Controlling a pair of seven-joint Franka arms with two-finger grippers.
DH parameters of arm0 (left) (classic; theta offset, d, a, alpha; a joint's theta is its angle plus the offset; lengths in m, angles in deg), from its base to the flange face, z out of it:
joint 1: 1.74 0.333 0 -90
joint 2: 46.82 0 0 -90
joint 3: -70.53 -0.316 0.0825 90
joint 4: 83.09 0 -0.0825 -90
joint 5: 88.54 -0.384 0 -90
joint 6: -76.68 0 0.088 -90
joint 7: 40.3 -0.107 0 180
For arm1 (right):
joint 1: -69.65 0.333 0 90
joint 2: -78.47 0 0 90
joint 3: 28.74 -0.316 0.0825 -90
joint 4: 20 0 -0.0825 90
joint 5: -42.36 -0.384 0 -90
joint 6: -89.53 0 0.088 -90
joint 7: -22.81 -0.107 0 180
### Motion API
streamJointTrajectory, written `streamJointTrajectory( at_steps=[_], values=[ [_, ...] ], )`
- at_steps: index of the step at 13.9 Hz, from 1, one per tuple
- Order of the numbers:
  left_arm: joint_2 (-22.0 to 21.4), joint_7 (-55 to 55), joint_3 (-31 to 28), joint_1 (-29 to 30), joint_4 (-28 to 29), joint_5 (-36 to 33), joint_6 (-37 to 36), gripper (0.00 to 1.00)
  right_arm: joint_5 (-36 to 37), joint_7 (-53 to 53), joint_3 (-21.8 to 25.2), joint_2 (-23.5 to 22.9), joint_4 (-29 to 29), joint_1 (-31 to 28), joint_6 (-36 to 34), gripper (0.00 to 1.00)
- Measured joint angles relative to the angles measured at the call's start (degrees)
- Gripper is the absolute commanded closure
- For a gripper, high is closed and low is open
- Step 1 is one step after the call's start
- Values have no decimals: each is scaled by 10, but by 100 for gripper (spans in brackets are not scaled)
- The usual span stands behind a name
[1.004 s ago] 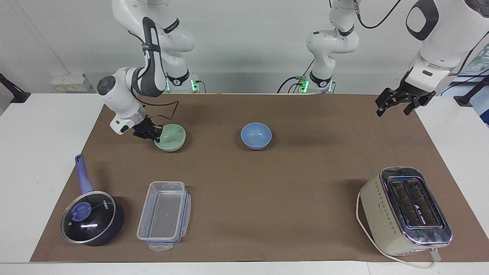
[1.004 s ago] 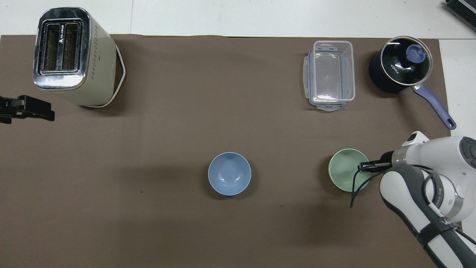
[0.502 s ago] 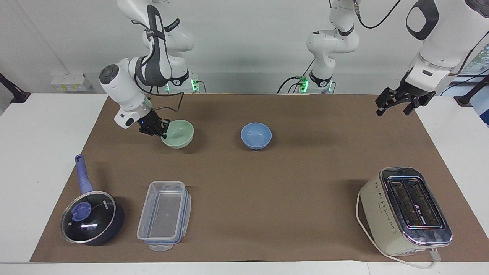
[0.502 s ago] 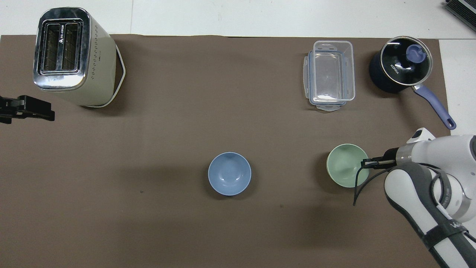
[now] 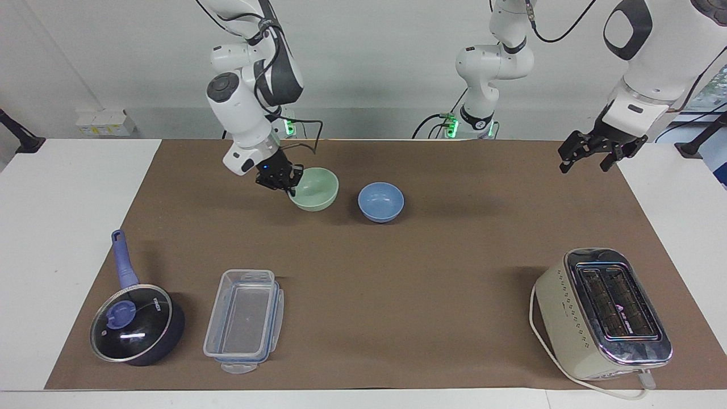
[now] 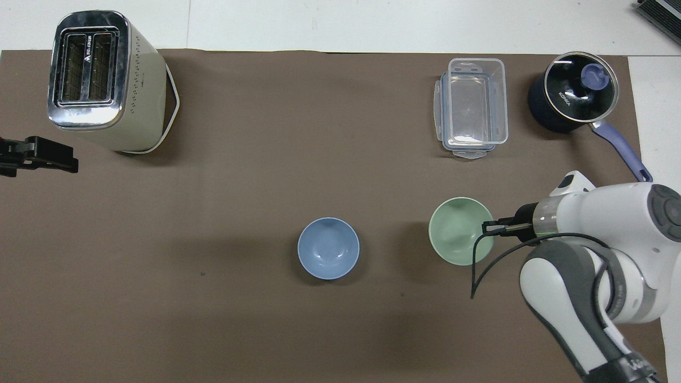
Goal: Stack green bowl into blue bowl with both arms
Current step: 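Lift the green bowl with the right gripper over the blue bowl, then lower the green bowl into the blue bowl and open the right gripper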
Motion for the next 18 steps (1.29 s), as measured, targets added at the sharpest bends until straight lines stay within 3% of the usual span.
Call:
streamJointTrajectory(
  at_steps=[6, 11, 18],
  values=[
    [0, 0, 0, 0, 0, 0, 0, 0, 17, -161, -1, -62, 63, 110, 4, 100],
    [0, 0, 0, 0, 0, 0, 0, 0, 25, -203, -1, -111, 79, 138, 30, 100],
    [0, 0, 0, 0, 0, 0, 0, 0, 26, -211, -1, -128, 72, 153, 39, 100]
  ],
)
